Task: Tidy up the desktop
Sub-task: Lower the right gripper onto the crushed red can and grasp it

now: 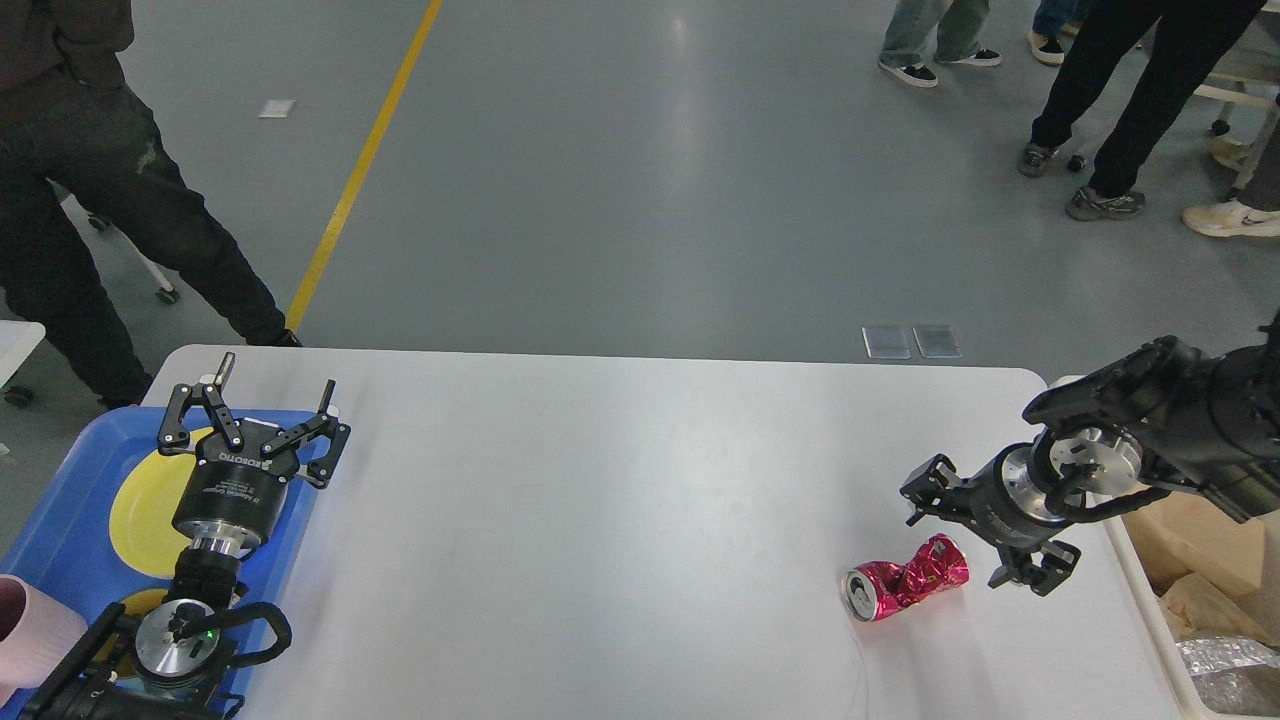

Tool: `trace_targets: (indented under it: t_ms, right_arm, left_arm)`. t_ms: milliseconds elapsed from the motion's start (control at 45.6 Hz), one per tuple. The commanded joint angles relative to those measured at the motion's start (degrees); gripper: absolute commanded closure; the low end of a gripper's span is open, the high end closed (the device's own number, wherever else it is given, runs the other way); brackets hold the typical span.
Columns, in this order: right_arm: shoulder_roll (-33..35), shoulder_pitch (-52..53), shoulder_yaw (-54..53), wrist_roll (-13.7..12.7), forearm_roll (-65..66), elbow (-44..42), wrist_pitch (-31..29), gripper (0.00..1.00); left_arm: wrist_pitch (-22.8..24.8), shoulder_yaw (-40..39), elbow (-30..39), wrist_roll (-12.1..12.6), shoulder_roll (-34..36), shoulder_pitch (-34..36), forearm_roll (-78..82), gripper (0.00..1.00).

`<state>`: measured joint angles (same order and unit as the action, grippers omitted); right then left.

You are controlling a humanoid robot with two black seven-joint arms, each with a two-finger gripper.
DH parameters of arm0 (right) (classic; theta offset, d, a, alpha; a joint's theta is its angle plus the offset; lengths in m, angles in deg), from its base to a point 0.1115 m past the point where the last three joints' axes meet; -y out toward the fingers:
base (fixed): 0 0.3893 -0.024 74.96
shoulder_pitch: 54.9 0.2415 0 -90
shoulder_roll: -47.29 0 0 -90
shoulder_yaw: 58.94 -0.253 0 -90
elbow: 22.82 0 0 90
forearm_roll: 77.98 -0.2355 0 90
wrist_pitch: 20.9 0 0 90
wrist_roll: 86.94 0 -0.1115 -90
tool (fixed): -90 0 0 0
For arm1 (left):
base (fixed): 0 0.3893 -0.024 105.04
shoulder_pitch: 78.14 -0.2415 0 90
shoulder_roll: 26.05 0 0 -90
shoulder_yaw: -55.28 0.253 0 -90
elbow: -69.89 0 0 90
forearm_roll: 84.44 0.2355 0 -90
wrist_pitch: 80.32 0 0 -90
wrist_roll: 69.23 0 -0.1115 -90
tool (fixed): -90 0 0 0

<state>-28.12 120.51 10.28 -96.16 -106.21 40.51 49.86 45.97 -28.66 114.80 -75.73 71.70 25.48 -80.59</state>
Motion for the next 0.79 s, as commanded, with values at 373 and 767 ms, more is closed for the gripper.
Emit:
trace_targets:
  t_ms: [373,767]
  right_arm:
    - [-0.18,-12.37,-11.21,-0.27,-2.08,-8.39,1.14,0.00]
    - [-0.97,-15.54,-12.26,-0.27,-4.55,-12.70,1.58,0.01]
  left_arm:
    - [0.00,0.00,0.00,0.00,-0.02,0.00,-0.07,0.03]
    - [0.00,0.00,0.00,0.00,0.07,0.00,0.02,0.03]
